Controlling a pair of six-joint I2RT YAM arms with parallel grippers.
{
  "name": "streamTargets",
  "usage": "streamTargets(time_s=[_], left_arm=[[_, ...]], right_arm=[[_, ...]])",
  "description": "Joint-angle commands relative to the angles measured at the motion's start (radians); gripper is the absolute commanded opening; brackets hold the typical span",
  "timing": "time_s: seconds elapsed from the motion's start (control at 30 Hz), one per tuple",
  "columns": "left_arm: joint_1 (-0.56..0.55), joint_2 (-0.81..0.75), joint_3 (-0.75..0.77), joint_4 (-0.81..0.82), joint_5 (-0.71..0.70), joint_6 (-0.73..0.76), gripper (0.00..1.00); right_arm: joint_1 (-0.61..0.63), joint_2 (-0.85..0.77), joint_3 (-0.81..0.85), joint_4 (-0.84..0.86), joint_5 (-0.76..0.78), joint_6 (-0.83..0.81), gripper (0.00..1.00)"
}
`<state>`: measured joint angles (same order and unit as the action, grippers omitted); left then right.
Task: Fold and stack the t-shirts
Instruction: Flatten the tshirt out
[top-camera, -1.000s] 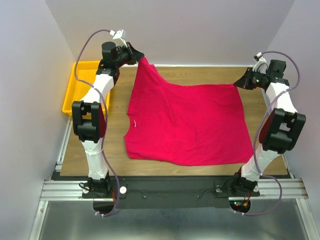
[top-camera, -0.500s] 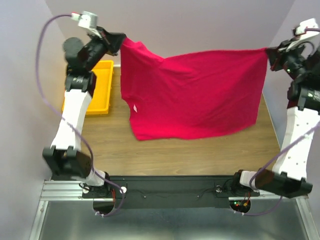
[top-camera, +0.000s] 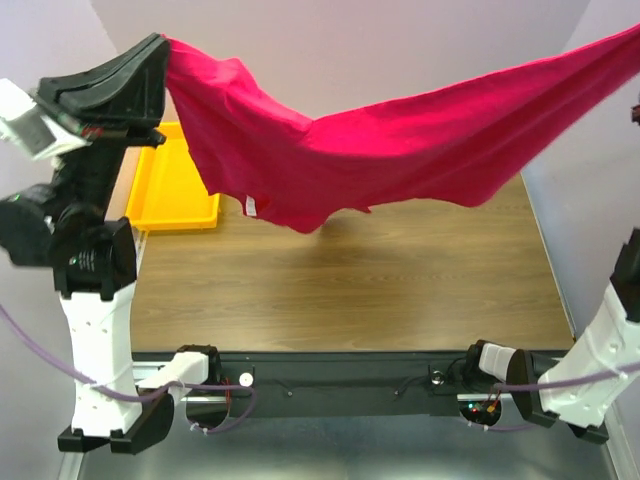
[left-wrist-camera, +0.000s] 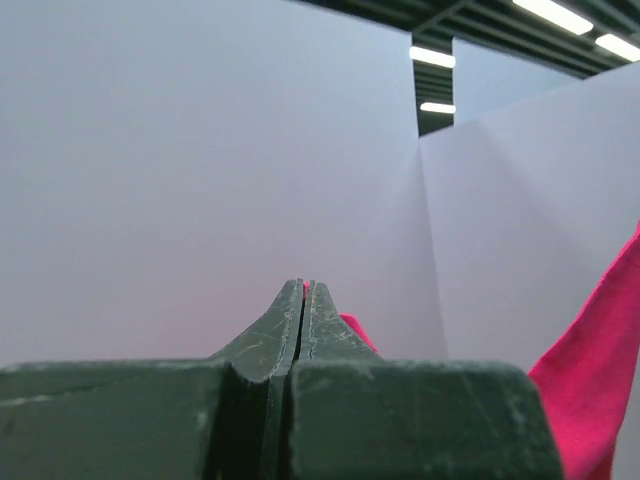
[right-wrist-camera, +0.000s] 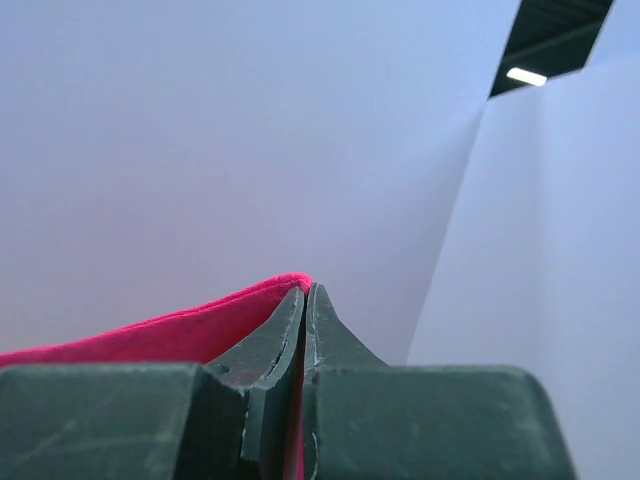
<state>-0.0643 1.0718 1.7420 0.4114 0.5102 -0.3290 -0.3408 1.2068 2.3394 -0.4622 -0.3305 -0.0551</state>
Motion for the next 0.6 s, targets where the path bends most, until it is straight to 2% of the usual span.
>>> streamTargets(time_s=[0.0, 0.2, 0.3, 0.4, 0.57], left_arm=[[-0.002, -0.024, 0.065, 0.115, -0.045, -0.047, 0.0], [-0.002, -0.056, 0.062, 0.158, -0.105, -0.045, 0.0], [-0.002, -0.029, 0.005, 0.168, -0.133, -0.038, 0.0], [-0.002, 0.005, -0.057, 0.178, -0.115, -0.048, 0.0], [-0.002, 0.112, -0.274, 0.263, -0.035, -0.105, 0.0]], right_arm=[[-0.009, -0.018, 0.054, 0.046, 0.116, 0.031, 0.01], [-0.007, -0.046, -0.012, 0.05, 0.145, 0.011, 0.01], [-0.007, -0.043, -0.089, 0.051, 0.128, 0.009, 0.0], [-0.007, -0.046, -0.227, 0.056, 0.096, 0.003, 0.01], [-0.007, -0.056, -0.554, 0.085, -0.005, 0.009, 0.01]])
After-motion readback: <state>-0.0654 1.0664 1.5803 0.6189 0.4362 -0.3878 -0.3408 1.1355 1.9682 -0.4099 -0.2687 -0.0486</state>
